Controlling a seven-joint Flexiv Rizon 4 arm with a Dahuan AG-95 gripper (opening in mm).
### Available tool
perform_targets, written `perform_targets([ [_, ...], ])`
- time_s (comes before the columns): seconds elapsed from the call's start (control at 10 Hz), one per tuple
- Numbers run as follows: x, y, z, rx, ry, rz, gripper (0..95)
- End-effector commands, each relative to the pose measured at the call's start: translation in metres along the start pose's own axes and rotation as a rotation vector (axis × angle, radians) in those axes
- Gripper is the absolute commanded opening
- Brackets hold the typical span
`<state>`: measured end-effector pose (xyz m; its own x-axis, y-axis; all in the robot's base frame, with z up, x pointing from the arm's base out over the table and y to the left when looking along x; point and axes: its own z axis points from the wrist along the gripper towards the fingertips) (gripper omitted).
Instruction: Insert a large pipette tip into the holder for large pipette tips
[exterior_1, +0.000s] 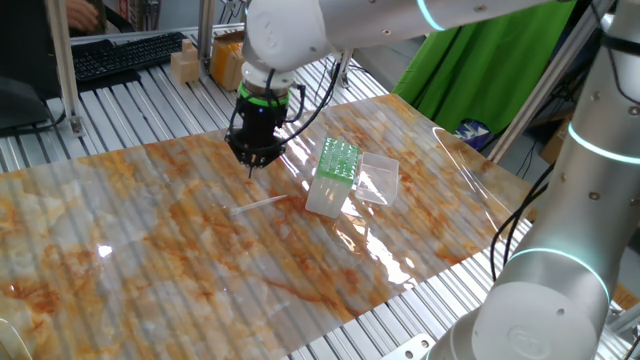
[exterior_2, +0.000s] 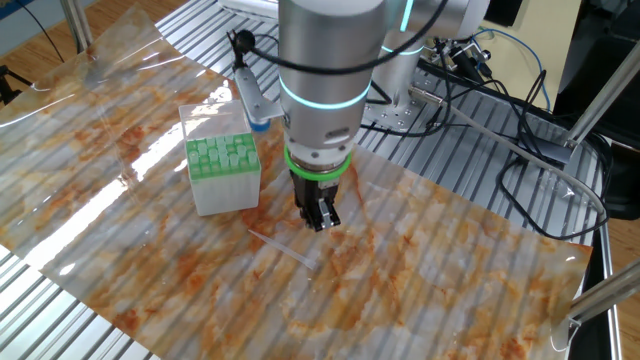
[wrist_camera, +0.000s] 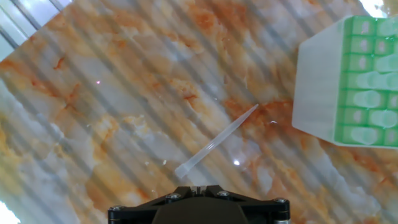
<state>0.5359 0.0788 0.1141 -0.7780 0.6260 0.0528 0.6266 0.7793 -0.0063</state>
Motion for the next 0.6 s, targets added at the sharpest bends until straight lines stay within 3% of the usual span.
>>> perform_targets([
  [0.1, 0.0, 0.001, 0.006, -0.004, 0.003, 0.0, 0.0],
  [0.6, -0.003, 0.002, 0.035, -0.007, -0.007, 0.033, 0.0],
])
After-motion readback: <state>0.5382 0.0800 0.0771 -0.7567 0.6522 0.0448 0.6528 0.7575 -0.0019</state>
